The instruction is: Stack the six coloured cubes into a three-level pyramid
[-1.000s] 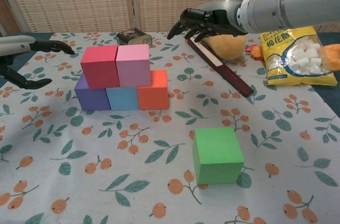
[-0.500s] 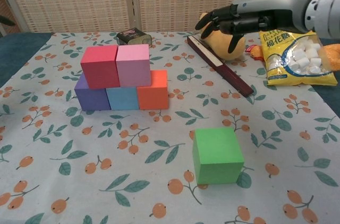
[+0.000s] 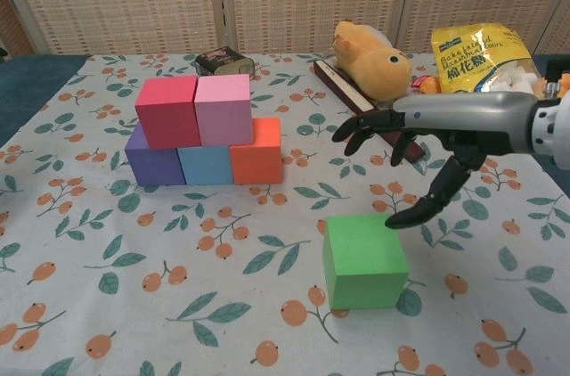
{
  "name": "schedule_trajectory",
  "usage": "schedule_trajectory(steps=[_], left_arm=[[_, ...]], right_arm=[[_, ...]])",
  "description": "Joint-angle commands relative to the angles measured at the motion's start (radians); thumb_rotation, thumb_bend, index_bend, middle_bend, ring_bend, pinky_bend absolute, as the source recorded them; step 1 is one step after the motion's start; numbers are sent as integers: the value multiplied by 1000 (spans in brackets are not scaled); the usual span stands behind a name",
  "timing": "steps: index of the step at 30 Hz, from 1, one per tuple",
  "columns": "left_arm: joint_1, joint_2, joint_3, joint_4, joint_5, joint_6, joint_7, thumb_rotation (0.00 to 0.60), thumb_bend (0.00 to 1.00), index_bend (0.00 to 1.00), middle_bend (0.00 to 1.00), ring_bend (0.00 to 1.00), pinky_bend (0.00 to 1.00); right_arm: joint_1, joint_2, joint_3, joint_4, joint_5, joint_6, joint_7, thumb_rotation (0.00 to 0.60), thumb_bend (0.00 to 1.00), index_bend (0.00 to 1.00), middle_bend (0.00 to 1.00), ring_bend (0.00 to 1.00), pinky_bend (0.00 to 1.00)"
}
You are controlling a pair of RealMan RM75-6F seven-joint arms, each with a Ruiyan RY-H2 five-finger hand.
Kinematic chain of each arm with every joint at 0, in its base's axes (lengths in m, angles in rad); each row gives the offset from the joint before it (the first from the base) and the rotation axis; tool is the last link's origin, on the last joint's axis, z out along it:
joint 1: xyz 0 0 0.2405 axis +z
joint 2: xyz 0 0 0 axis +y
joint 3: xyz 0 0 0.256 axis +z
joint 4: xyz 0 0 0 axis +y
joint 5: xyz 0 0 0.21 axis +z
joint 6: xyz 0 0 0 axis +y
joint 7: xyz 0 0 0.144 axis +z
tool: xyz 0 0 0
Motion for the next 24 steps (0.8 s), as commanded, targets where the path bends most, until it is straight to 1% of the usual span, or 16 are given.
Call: schedule_trajectory(steps=[1,5,13,19,24], left_arm=[[3,1,-2,-2,4,0,-8,599,441,131,0,0,0],[7,1,-4,0,10,-1,-14,600,441,131,0,0,0],[10,4,-9,-1,15,-10,-26,600,440,131,0,0,0],[8,2,-16,-2,17,-15,-26,600,442,131,0,0,0],[12,2,-15,-1,23,-16,-28,598,439,132,0,0,0]], right_arm=[[-13,-45,-18,9,2,16,-60,552,47,92,130,0,208],[-31,-69,-24,9,13,32,-86,556,48,92,125,0,158],[-62,-85,-38,7,11,23,-69,566,47,94,120,0,150],[-81,-117,-41,37,-15,32,-80,570,47,121,121,0,145],[-97,-160,-43,68,-48,55,-108,570,47,175,121,0,143]])
